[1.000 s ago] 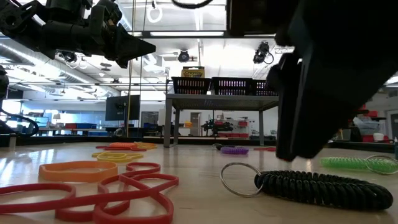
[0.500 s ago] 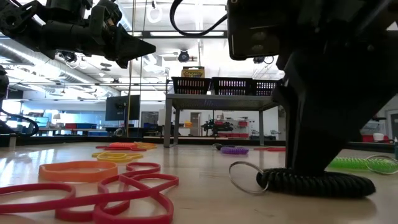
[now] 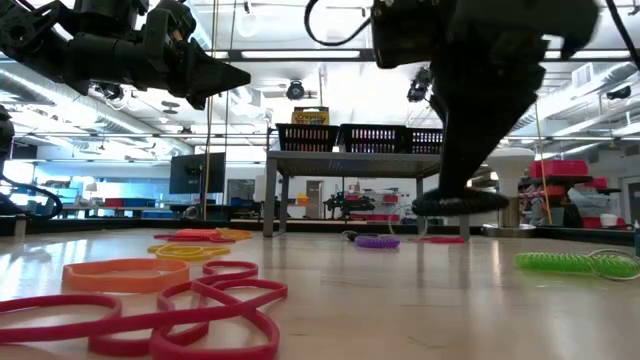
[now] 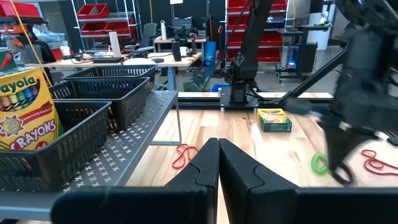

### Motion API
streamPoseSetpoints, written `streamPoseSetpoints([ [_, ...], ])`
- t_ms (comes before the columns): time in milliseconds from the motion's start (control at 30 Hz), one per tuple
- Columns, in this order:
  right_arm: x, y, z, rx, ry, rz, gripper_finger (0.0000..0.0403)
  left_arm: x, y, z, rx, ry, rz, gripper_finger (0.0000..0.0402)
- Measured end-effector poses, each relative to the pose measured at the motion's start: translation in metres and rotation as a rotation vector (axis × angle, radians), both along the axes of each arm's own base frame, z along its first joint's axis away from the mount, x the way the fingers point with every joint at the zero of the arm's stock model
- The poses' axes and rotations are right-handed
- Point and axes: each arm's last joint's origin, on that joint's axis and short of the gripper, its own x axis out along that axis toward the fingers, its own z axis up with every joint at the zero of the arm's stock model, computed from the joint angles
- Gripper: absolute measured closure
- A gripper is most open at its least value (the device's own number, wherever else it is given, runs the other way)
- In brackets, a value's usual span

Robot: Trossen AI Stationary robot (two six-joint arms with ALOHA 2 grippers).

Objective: Sort rubber bands into baskets
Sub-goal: Put the black spring rubberband into the right black basket on the shelf

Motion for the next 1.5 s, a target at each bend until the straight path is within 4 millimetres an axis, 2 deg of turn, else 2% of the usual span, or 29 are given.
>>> streamPoseSetpoints([
  [133, 0.000, -0.025, 0.000, -0.044, 0.064, -0.104, 0.0392, 0.000, 0.000, 0.000, 0.000, 0.002, 0.000, 0.0388],
  [267, -0.006, -0.048, -0.021, -0.037, 0.120, -0.194, 0.0392, 0.000, 0.000, 0.000, 0.000, 0.003, 0.000, 0.0388],
  [333, -0.017, -0.060, -0.031, -0.032, 0.150, -0.256, 0.0393, 0.000, 0.000, 0.000, 0.000, 0.003, 0.000, 0.0388],
  [467, -0.038, -0.082, -0.043, 0.048, 0.075, -0.414, 0.0396, 0.000, 0.000, 0.000, 0.000, 0.004, 0.000, 0.0388],
  [633, -0.073, -0.099, -0.041, 0.136, -0.033, -0.618, 0.0388, 0.000, 0.000, 0.000, 0.000, 0.002, 0.000, 0.0388],
  [800, -0.095, -0.105, -0.038, 0.129, -0.080, -0.706, 0.0350, 0.000, 0.000, 0.000, 0.000, 0.000, 0.000, 0.0388],
  [1067, -0.096, -0.104, -0.036, 0.137, -0.071, -0.632, 0.0261, 0.000, 0.000, 0.000, 0.000, 0.002, 0.000, 0.0388],
  [1233, -0.098, -0.104, -0.025, 0.165, -0.091, -0.581, 0.0219, 0.000, 0.000, 0.000, 0.000, 0.001, 0.000, 0.0388],
  [1367, -0.094, -0.103, -0.002, 0.132, -0.111, -0.466, 0.0214, 0.000, 0.000, 0.000, 0.000, 0.000, 0.000, 0.0388],
  [1500, -0.089, -0.097, 0.021, 0.045, -0.092, -0.250, 0.0242, 0.000, 0.000, 0.000, 0.000, 0.002, 0.000, 0.0388],
])
